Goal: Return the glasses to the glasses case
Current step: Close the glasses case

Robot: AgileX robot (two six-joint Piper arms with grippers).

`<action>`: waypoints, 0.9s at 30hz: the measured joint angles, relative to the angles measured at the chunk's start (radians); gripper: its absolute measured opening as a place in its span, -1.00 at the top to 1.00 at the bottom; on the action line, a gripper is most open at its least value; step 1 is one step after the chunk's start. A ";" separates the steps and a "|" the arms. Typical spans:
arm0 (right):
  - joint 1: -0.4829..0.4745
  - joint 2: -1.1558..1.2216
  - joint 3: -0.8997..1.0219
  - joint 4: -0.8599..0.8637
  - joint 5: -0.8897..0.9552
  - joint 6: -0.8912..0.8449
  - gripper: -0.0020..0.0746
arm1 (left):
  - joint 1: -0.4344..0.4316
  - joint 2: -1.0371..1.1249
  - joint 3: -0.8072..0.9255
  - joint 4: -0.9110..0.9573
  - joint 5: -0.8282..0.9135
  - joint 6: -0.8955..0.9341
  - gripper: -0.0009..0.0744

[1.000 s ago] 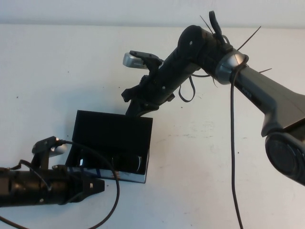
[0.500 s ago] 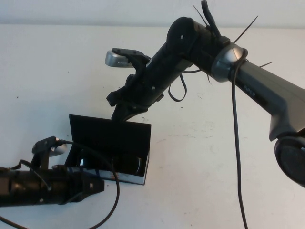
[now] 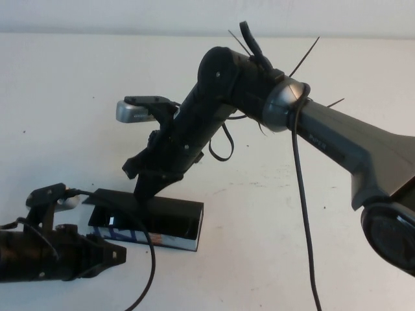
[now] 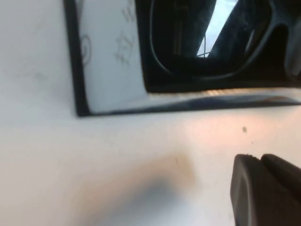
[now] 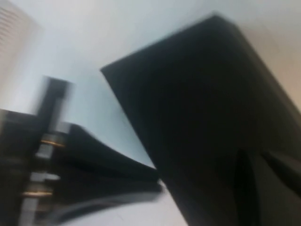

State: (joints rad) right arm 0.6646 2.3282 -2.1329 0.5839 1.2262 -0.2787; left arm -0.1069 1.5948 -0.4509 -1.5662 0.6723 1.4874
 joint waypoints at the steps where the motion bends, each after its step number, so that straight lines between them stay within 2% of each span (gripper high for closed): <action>1: 0.004 -0.003 0.011 -0.010 0.000 0.000 0.98 | 0.000 -0.031 0.008 0.017 -0.016 -0.028 0.99; 5: 0.015 -0.008 0.040 -0.039 0.000 0.000 0.98 | 0.000 -0.186 0.030 0.169 -0.091 -0.187 0.99; 11: 0.015 -0.010 0.067 -0.063 -0.002 0.000 0.98 | 0.000 -0.456 0.039 0.337 -0.104 -0.397 0.99; 19: 0.015 -0.025 0.110 -0.056 -0.020 0.002 0.98 | 0.000 -0.810 0.045 0.367 -0.132 -0.466 0.99; 27: 0.015 -0.146 0.126 -0.139 -0.006 0.000 0.98 | 0.000 -1.059 0.047 0.435 -0.306 -0.468 0.99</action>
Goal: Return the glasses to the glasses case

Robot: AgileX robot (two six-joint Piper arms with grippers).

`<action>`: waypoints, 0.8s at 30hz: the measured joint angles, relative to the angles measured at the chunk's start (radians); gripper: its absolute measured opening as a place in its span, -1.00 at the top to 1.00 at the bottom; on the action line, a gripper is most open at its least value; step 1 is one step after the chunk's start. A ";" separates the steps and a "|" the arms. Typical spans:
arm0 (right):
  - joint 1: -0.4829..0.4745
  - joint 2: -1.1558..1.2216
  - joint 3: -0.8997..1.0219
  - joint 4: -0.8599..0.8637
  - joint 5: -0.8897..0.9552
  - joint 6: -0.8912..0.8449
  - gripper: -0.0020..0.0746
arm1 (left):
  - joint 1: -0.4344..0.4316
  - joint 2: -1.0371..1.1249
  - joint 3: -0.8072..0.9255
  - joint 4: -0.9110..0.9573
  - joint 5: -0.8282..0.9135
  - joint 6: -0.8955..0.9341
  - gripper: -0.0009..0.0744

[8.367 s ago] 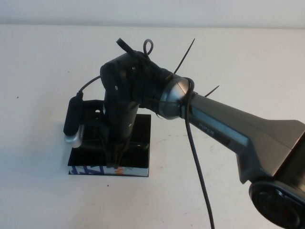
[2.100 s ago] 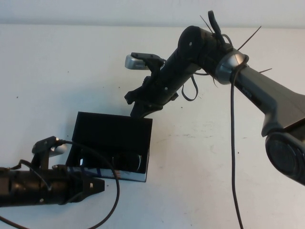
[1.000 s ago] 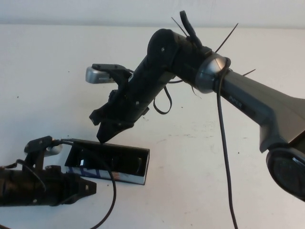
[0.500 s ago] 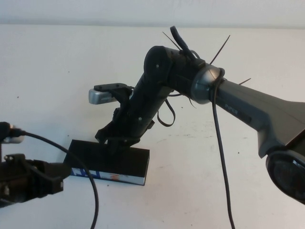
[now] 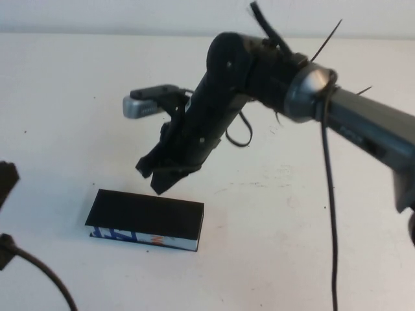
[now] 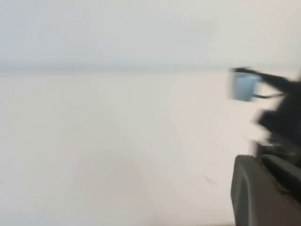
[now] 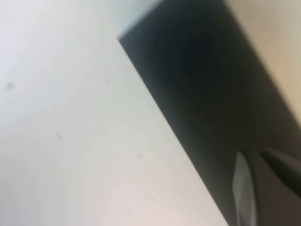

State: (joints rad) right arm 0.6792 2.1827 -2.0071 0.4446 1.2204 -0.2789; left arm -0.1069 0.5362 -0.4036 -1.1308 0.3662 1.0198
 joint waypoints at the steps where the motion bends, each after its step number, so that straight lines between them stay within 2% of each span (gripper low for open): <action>1: 0.000 -0.033 0.000 -0.018 0.000 0.005 0.98 | 0.000 -0.027 0.002 0.012 -0.033 0.000 0.99; 5: 0.000 -0.188 0.033 -0.053 0.002 0.044 0.98 | 0.000 -0.167 0.044 0.046 -0.222 0.000 0.99; 9: 0.000 -0.381 0.175 -0.080 0.005 0.080 0.98 | 0.000 -0.298 0.122 0.047 -0.355 0.004 0.99; 16: 0.000 -0.782 0.546 -0.199 -0.079 0.174 0.98 | 0.000 -0.439 0.244 0.037 -0.366 0.101 0.99; 24: 0.000 -1.246 0.989 -0.247 -0.277 0.241 0.98 | 0.000 -0.448 0.417 -0.012 -0.400 0.104 0.99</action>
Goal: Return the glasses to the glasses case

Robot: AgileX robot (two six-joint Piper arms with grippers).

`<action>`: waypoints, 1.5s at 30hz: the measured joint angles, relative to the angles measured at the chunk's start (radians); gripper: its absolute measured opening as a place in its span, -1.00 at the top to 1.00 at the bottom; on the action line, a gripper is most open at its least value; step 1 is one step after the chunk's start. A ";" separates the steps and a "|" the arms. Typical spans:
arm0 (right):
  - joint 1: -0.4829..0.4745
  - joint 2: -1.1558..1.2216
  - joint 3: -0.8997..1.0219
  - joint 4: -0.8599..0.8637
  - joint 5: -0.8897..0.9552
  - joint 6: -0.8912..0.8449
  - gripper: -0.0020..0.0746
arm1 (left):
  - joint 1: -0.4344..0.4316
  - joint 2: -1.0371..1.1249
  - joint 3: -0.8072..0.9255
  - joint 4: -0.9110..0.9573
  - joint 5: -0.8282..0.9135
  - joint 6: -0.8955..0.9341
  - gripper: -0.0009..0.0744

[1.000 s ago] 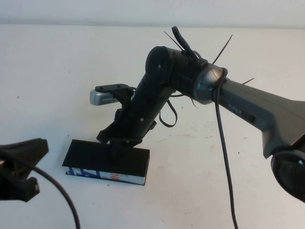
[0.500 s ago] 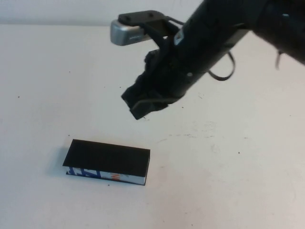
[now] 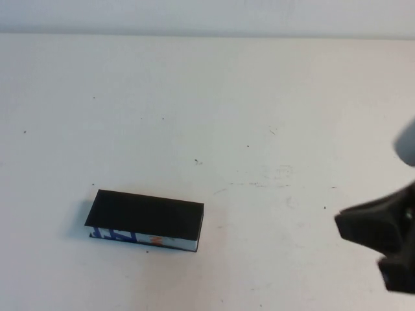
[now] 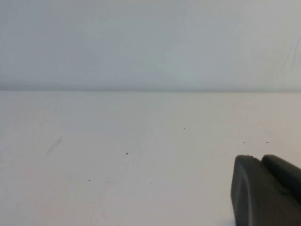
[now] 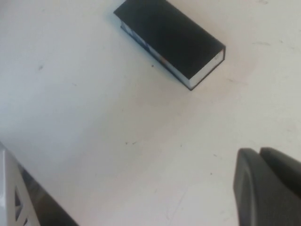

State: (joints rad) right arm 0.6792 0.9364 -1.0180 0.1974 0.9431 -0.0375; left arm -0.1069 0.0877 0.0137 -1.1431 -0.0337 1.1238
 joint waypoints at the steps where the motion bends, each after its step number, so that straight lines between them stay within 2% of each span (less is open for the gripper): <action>1: 0.000 -0.045 0.042 -0.005 -0.027 0.005 0.98 | 0.000 0.000 0.007 -0.003 -0.002 0.000 0.99; 9: 0.000 -0.423 0.361 -0.009 -0.268 0.060 0.98 | 0.000 0.000 0.012 -0.009 -0.005 0.001 0.99; 14: 0.000 -0.568 0.525 -0.009 -0.438 0.064 0.98 | 0.000 0.000 0.012 -0.009 -0.005 0.001 0.99; 23: 0.000 -0.608 0.703 -0.030 -0.460 0.064 0.98 | 0.000 0.000 0.012 -0.009 -0.005 0.003 0.99; 27: 0.000 -0.608 0.749 -0.124 -0.505 0.069 0.98 | 0.000 0.000 0.012 -0.009 -0.005 0.003 0.99; 30: -0.011 -0.623 0.788 -0.215 -0.621 0.101 0.98 | 0.000 0.000 0.012 -0.011 -0.005 0.003 0.99; 32: -0.070 -0.638 0.816 -0.254 -0.696 0.137 0.98 | 0.000 0.000 0.012 -0.011 -0.005 0.003 0.99; 34: -0.176 -0.650 0.848 -0.268 -0.756 0.158 0.98 | 0.000 0.000 0.012 -0.011 -0.005 0.003 0.99; 40: -0.571 -0.721 0.950 -0.266 -0.914 0.169 0.98 | 0.000 0.000 0.012 -0.011 -0.005 0.003 0.99; 43: -0.667 -0.786 0.990 -0.266 -0.930 0.170 0.98 | 0.000 0.000 0.012 -0.011 -0.005 0.003 0.99; 45: -0.691 -0.832 1.017 -0.264 -0.932 0.172 0.98 | 0.000 0.000 0.012 -0.011 -0.005 0.003 0.99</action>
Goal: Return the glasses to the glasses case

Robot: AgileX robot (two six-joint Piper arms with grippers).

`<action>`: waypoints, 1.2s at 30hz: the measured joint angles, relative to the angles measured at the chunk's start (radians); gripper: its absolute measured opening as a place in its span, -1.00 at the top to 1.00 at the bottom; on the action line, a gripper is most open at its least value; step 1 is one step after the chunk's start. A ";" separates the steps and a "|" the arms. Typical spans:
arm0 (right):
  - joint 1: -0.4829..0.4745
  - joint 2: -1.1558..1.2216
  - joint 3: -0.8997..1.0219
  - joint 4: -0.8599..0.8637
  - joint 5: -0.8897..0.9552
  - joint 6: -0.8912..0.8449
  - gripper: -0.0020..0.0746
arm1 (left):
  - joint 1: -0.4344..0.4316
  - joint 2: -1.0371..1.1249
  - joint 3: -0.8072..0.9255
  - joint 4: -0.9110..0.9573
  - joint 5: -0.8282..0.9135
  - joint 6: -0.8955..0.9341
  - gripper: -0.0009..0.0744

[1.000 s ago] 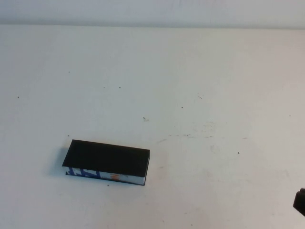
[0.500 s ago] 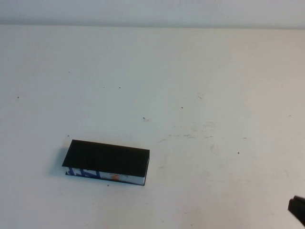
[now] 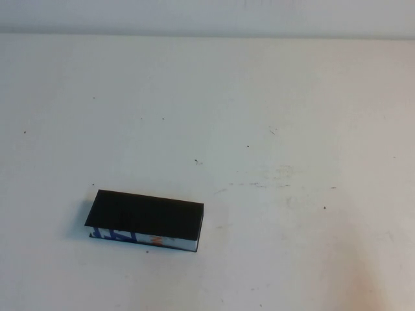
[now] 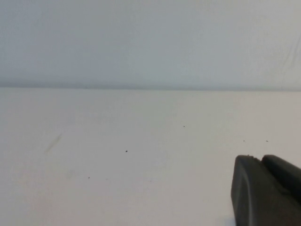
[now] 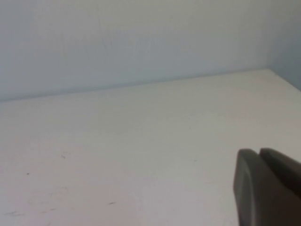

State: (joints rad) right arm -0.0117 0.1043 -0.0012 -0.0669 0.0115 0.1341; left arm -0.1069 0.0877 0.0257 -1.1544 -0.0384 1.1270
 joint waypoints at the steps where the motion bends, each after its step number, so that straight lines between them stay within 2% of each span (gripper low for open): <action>1: -0.010 -0.027 0.013 0.002 0.000 0.000 0.98 | 0.000 0.000 0.000 0.000 0.000 0.000 0.99; 4: -0.019 -0.101 0.027 0.040 0.018 0.002 0.98 | 0.000 0.000 0.000 0.000 0.000 0.000 0.99; 11: -0.019 -0.111 0.027 0.075 0.108 -0.013 0.98 | 0.000 0.000 0.002 0.000 0.000 0.000 0.99; 18: -0.007 -0.111 0.028 0.077 0.327 -0.068 0.98 | 0.000 0.000 0.002 0.000 0.004 0.000 0.99; 36: -0.007 -0.113 0.028 0.079 0.332 -0.073 0.98 | 0.000 0.000 0.002 -0.001 0.004 0.000 0.99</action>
State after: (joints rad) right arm -0.0183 -0.0085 0.0269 0.0122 0.3437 0.0608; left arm -0.1069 0.0877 0.0274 -1.1550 -0.0345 1.1270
